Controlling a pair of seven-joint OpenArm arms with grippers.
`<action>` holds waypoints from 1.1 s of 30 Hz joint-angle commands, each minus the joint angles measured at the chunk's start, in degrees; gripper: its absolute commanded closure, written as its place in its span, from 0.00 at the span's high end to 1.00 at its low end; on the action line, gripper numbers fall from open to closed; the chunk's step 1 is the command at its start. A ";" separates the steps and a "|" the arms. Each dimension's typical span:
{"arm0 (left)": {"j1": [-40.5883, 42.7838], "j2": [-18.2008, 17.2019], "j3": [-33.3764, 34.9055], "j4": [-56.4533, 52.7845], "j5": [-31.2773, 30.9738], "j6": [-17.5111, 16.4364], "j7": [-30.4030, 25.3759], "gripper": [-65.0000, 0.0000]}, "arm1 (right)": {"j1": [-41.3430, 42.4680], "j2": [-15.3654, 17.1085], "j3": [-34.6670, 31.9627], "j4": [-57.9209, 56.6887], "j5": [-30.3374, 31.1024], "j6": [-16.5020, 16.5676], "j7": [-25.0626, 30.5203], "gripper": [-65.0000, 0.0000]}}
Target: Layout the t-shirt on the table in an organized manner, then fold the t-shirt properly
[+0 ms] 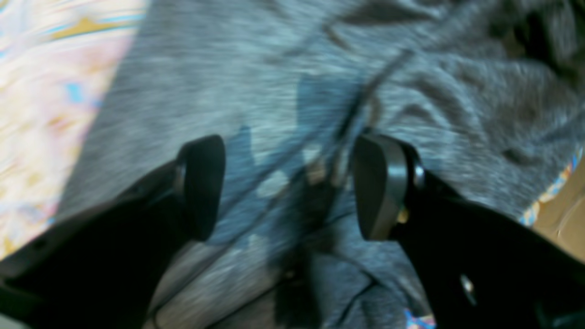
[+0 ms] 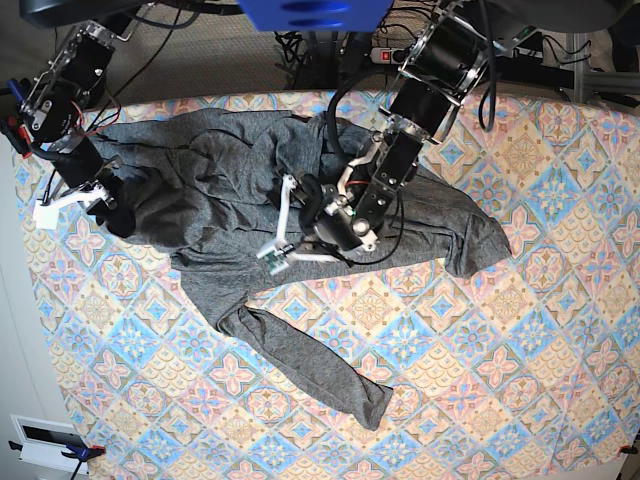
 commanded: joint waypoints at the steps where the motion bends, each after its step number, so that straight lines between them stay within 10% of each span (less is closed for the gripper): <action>1: -1.26 -0.15 0.90 1.11 0.03 -0.06 -0.41 0.65 | 0.56 0.88 0.29 0.54 1.29 0.43 1.03 0.00; 33: -0.82 -2.87 12.85 1.38 -10.70 -0.15 3.90 0.65 | 0.65 0.97 -0.06 -3.33 1.29 0.43 4.98 0.00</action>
